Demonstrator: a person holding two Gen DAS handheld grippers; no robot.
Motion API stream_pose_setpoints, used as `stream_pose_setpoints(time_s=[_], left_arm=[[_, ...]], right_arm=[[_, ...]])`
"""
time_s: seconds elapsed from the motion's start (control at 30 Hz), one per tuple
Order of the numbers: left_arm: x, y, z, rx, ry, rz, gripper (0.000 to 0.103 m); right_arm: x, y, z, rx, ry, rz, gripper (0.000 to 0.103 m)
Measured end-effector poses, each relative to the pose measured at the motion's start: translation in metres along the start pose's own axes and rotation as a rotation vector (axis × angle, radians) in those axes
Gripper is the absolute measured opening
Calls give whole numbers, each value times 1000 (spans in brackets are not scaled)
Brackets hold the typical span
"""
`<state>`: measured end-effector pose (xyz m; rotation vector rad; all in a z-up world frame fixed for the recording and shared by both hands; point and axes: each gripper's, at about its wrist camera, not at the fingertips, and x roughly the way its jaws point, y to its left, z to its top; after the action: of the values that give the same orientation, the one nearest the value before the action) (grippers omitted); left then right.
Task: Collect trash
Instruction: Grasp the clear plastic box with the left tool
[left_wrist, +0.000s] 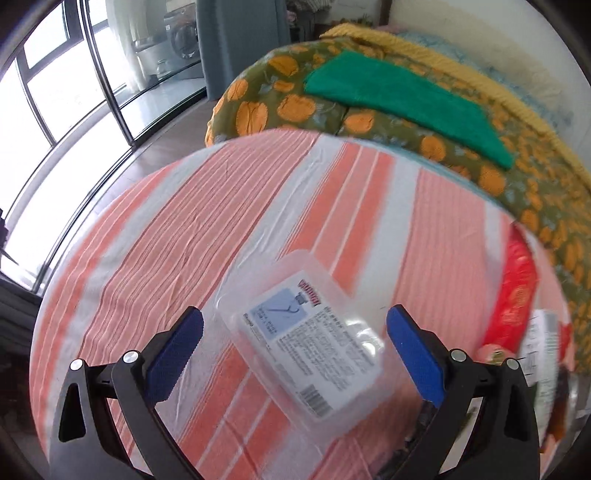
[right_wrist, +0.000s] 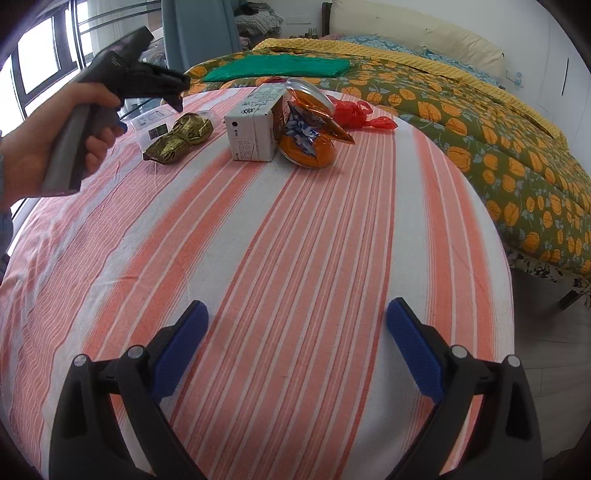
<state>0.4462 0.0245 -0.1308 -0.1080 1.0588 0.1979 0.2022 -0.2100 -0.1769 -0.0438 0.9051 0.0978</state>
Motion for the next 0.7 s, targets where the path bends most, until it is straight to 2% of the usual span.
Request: stream_pose_setpoints(time_s=[0.1,0.23,0.27,0.3,0.33,0.53,0.7], left_arm=[[1,13,-5,-44,3,-47,99],[1,21,-6,-33,24,-68,98],[-1,22,-6,-18,19,-68,96],[-4,21,-9,0,10,-79,83],[-6,18,-10,27,5,-97,75],[-28,8,-33,194,-69,-79,67],[-55,34,-77,241,-62,-162,66]], right_arm=[[0,0,0,0,0,0,95],[0,0,0,0,0,-1,95],[0,0,0,0,0,-1,95],[0,0,0,0,0,0,95],[0,0,0,0,0,-1,95],[0,0,0,0,1,-1,95],[0,1,0,-1,0,-1,95]])
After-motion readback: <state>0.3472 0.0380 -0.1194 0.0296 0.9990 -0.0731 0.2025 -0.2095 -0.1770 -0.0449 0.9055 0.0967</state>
